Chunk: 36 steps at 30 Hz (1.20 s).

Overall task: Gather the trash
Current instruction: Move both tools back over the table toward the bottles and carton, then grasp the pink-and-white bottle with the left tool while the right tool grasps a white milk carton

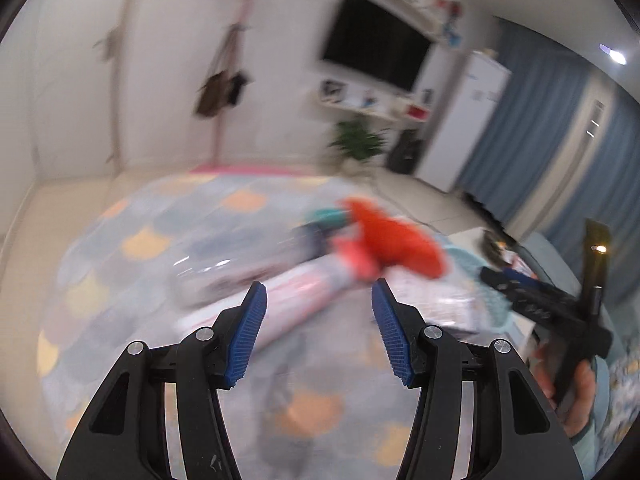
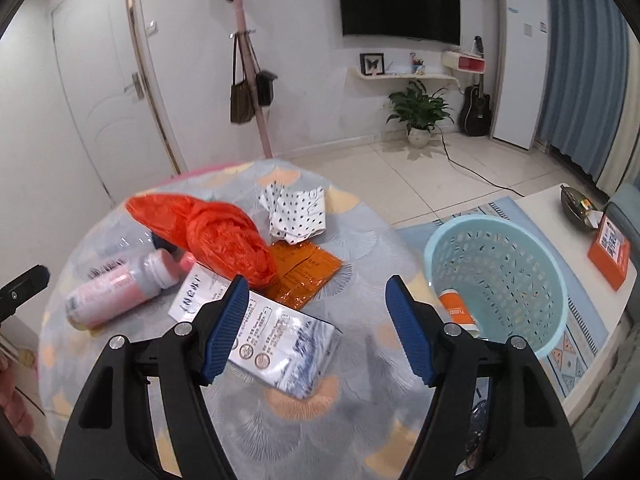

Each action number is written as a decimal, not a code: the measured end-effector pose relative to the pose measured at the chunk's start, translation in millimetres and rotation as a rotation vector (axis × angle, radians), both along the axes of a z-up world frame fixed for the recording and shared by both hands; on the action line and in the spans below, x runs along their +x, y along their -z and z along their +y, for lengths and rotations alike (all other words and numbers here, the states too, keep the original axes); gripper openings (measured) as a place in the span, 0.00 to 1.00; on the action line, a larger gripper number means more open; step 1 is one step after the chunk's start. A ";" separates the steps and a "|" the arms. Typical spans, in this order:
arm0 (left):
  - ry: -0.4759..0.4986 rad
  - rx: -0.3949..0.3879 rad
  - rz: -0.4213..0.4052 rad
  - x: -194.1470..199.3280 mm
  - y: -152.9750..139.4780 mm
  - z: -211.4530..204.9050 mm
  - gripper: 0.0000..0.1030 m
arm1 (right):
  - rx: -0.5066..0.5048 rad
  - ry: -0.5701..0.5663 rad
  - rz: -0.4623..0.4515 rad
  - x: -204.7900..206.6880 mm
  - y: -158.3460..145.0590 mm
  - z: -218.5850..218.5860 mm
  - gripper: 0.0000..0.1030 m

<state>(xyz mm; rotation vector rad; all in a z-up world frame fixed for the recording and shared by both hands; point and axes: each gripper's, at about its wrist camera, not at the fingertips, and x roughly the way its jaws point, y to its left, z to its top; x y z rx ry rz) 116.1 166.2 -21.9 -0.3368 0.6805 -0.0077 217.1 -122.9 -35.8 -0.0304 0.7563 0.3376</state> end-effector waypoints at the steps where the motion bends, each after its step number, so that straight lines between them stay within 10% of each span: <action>1: -0.017 -0.004 0.014 1.3 4.8 12.0 0.52 | 0.000 -0.007 0.019 5.5 4.9 4.1 0.65; 22: 0.185 -0.033 0.220 9.0 51.6 -6.7 0.54 | -0.081 -0.325 0.161 -59.0 47.3 47.9 0.65; 36: 0.140 0.036 0.285 44.6 62.3 -23.4 0.55 | -0.126 -0.306 0.118 -54.2 52.9 75.3 0.65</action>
